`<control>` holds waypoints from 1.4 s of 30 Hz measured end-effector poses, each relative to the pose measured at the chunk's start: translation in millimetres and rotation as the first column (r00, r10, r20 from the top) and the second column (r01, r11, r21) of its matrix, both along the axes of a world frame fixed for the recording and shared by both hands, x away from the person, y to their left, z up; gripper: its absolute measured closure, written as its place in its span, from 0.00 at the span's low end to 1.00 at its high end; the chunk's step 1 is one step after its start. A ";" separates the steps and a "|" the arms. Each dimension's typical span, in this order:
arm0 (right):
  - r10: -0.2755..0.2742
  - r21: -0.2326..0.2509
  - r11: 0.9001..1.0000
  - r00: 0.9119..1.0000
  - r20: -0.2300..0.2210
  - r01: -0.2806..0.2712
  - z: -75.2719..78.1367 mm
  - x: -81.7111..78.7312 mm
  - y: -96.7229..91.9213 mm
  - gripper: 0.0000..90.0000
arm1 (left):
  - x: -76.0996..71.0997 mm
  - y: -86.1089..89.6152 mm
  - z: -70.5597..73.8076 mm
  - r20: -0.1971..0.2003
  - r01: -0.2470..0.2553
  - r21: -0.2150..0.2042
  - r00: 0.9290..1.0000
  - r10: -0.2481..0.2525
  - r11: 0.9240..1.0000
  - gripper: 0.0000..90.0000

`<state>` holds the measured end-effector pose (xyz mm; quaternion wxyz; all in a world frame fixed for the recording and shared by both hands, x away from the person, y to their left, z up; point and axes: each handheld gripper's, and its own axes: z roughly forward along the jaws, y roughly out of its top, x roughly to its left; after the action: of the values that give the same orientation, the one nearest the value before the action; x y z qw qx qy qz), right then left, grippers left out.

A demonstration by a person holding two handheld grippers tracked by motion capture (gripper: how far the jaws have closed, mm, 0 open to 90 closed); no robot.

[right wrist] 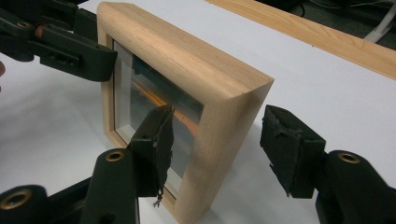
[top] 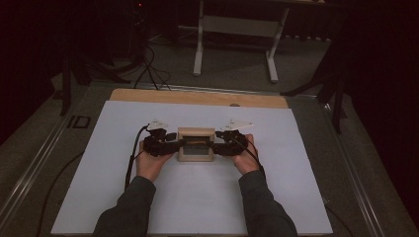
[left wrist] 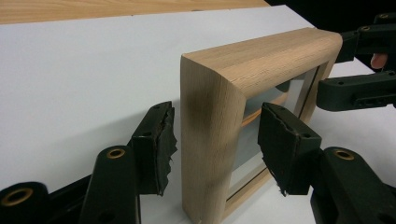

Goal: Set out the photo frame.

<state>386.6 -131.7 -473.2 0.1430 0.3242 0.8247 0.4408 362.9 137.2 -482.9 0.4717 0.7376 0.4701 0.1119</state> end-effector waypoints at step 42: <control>-0.056 0.056 0.997 0.996 0.075 0.052 13.0 -58.7 -64.9 0.40 | -68.6 70.9 13.8 0.136 0.027 0.071 0.990 -0.036 0.997 0.47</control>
<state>327.9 -196.6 -460.2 0.1775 0.3331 0.7972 0.4711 294.2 208.1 -469.1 0.4789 0.7513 0.4205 0.1712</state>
